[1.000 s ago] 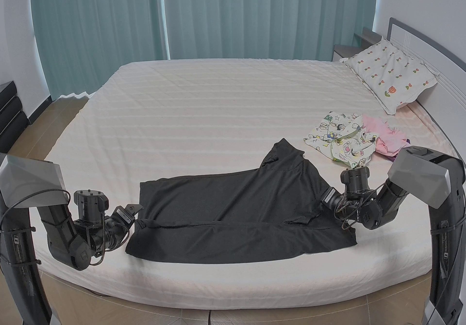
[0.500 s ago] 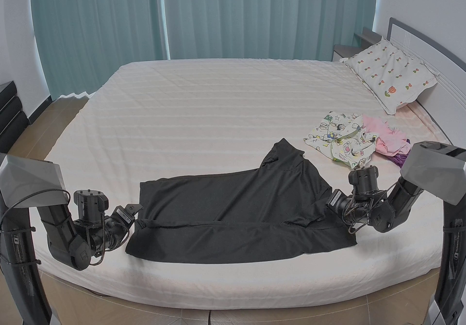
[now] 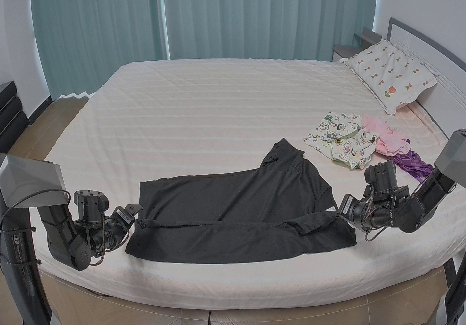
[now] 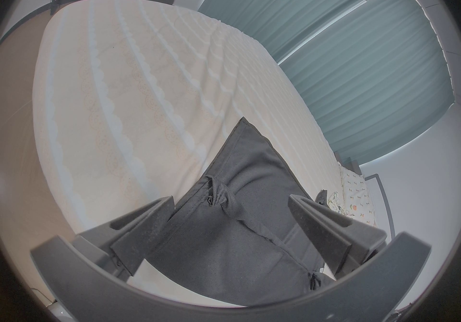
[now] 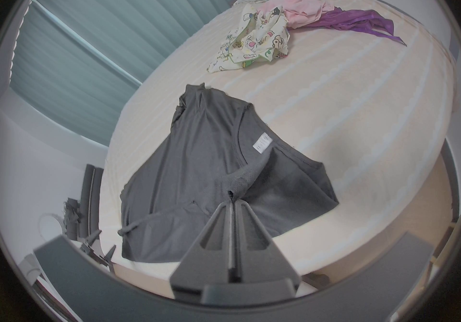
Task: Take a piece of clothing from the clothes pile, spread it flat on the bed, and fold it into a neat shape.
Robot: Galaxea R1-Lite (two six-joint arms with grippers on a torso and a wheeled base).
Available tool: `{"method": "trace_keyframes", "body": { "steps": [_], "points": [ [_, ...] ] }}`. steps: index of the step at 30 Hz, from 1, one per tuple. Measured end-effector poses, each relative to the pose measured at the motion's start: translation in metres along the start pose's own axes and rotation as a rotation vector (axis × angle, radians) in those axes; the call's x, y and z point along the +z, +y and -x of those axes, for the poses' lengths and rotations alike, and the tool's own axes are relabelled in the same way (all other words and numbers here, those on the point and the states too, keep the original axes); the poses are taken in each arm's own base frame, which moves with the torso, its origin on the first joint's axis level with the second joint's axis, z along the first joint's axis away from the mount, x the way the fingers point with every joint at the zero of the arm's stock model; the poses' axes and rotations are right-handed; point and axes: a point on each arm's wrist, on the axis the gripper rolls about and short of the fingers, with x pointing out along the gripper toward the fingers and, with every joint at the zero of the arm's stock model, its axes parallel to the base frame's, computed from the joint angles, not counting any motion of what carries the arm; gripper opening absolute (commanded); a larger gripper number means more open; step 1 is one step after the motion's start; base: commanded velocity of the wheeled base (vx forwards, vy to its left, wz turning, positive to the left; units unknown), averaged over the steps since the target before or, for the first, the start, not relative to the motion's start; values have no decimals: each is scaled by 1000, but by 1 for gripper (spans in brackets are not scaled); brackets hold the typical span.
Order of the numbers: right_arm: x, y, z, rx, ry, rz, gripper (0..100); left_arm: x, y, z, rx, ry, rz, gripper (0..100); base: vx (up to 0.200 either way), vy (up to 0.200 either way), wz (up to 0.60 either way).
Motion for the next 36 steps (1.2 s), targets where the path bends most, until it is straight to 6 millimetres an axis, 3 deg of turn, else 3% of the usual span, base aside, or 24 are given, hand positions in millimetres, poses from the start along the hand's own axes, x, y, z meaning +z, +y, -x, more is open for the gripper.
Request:
{"method": "trace_keyframes", "body": {
  "steps": [12, 13, 25, 36],
  "points": [
    [-9, -10, 17, -61, 58, 109, 0, -1, 0, -1, 3, 2, -1, 100, 0, 0, 0],
    [-10, -11, 18, -70, 69, 122, 100, -1, 1, -1, 3, 1, -1, 100, 0, 0, 0],
    [-11, -28, 5, -125, 122, 174, 100, -1, 1, -1, 5, 4, -1, 100, 0, 0, 0],
    [2, -25, -45, -46, 21, 156, 100, -3, 1, 0, 8, 11, -4, 100, 0, 0, 0]
  ]
}}
